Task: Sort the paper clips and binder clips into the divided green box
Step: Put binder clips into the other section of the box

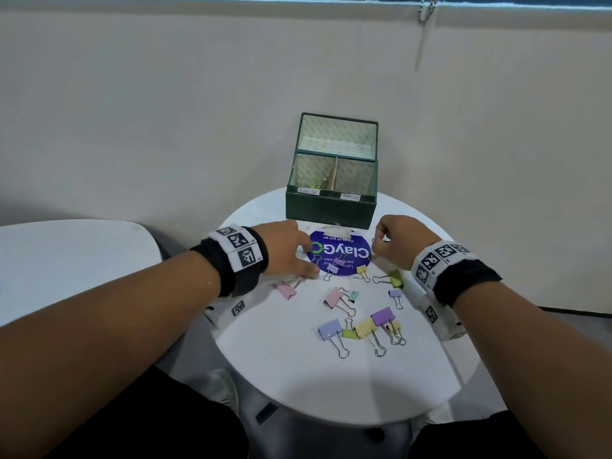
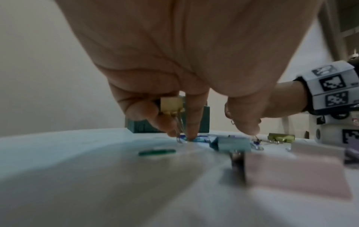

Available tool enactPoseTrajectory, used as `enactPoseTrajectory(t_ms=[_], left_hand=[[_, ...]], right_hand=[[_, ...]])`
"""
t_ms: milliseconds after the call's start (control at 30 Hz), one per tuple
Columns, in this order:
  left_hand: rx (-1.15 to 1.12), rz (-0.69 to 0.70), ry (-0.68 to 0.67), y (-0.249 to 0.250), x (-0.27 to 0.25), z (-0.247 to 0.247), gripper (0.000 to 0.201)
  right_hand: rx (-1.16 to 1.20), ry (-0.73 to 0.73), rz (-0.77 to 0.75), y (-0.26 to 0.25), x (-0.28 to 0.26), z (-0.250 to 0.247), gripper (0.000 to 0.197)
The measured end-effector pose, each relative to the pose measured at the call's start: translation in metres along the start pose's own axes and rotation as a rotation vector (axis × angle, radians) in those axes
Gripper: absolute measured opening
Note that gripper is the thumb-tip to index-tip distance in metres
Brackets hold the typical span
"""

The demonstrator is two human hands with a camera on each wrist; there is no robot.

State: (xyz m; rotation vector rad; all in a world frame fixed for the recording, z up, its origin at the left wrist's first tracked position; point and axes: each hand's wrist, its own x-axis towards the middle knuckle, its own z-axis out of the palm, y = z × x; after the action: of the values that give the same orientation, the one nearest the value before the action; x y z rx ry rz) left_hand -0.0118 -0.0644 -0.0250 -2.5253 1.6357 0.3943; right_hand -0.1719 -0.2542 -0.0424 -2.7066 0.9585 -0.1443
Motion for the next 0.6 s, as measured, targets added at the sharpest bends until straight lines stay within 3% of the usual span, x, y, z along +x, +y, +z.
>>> enactPoseTrajectory(t_ms=[100, 233, 367, 600], left_hand=[[-0.035, 0.019, 0.069, 0.003, -0.003, 0.004, 0.041], [-0.054, 0.018, 0.059, 0.004, -0.004, 0.004, 0.023], [-0.108, -0.008, 0.101, 0.003, -0.006, 0.005, 0.021], [-0.122, -0.020, 0.232, -0.007, 0.003, 0.007, 0.017]], right_hand=[[-0.071, -0.001, 0.039, -0.001, 0.002, 0.000, 0.007], [-0.050, -0.085, 0.037, -0.004, -0.001, -0.004, 0.015], [-0.081, -0.251, 0.033, -0.012, -0.007, -0.004, 0.025], [-0.361, -0.319, -0.107, -0.024, 0.009, -0.008, 0.005]])
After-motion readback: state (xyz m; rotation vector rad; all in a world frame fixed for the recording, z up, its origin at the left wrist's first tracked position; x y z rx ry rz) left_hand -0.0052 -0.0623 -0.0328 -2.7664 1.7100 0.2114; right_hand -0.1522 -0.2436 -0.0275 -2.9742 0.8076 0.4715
